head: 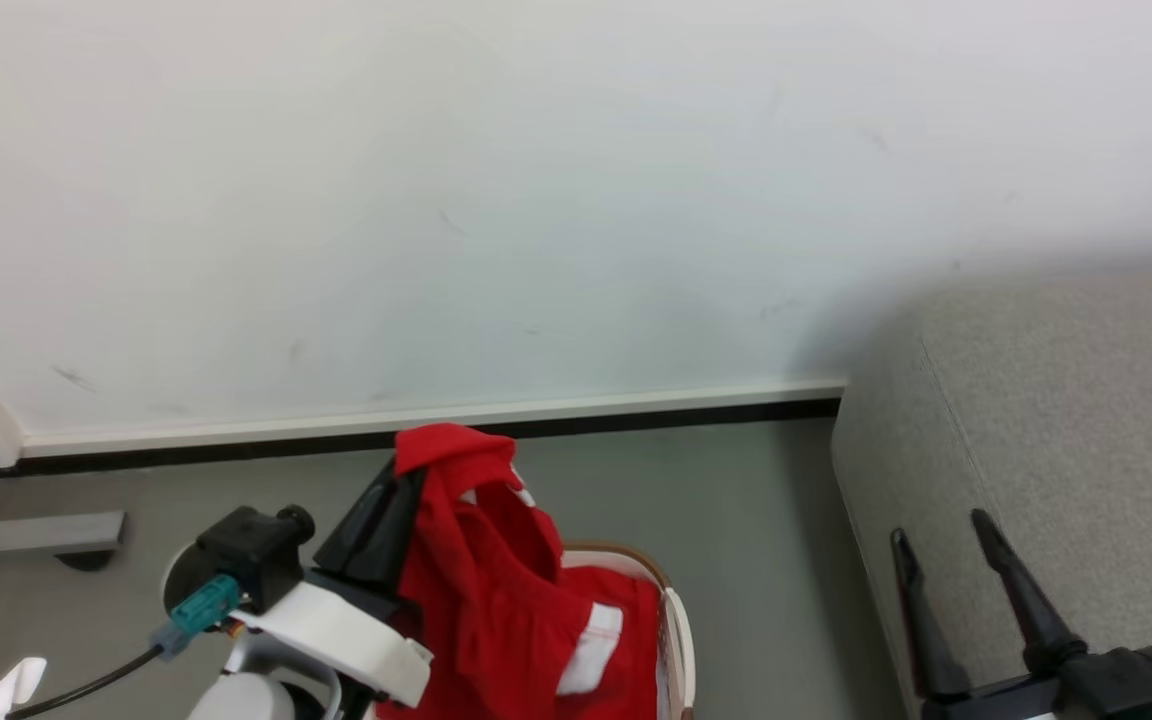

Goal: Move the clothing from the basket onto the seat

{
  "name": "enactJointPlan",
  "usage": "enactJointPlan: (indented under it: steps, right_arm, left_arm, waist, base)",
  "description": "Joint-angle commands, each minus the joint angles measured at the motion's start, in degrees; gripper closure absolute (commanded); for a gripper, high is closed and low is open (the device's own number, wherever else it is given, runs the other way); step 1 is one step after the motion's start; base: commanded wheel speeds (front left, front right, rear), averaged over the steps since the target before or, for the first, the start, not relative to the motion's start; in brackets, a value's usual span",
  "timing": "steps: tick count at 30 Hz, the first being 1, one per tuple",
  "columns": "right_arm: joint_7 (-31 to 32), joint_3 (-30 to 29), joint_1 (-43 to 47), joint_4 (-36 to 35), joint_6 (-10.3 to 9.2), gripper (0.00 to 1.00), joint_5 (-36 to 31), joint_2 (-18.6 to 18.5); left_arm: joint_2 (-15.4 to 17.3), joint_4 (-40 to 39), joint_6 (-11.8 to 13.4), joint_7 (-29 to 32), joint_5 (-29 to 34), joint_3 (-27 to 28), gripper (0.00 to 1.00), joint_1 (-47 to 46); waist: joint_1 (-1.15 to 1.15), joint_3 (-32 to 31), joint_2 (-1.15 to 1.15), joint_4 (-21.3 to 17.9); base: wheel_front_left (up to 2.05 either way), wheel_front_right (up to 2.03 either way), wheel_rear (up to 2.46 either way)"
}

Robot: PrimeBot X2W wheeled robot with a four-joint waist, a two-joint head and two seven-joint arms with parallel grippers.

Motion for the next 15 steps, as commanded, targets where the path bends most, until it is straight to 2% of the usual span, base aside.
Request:
enactJointPlan:
  steps: [1, 5, 8, 15]
  right_arm:
    - [0.0, 0.9, 0.8, -0.2, -0.13, 0.00, 0.1, -0.2]
    - [0.0, 5.2, -0.9, 0.0, -0.12, 0.00, 0.2, -0.2]
    - [0.0, 10.5, -3.2, -0.2, -0.12, 0.00, 0.9, -0.6]
    - [0.0, 27.3, -12.7, 2.0, -0.13, 0.00, 5.9, -8.8]
  left_arm:
    - [0.2, -2.3, 0.1, 1.1, -1.7, 0.0, 1.00, 1.6]
    - [0.7, -7.8, -0.3, 4.2, -3.9, -1.0, 1.00, 3.2]
    - [1.6, -11.3, -0.6, 6.2, -5.3, -2.6, 1.00, 3.9]
    - [3.5, -13.4, -1.1, 8.7, -5.8, -6.4, 1.00, 3.3]
  waist:
    - [0.03, -1.6, -0.01, 1.1]
    - [0.03, -1.9, -0.01, 1.6]
    - [0.03, -1.9, -0.01, 1.9]
    - [0.03, -1.9, -0.01, 1.7]
  base:
    - [0.00, 0.00, 0.00]
    - [0.00, 0.00, 0.00]
    - [0.00, 0.00, 0.00]
    - [0.00, 0.00, 0.00]
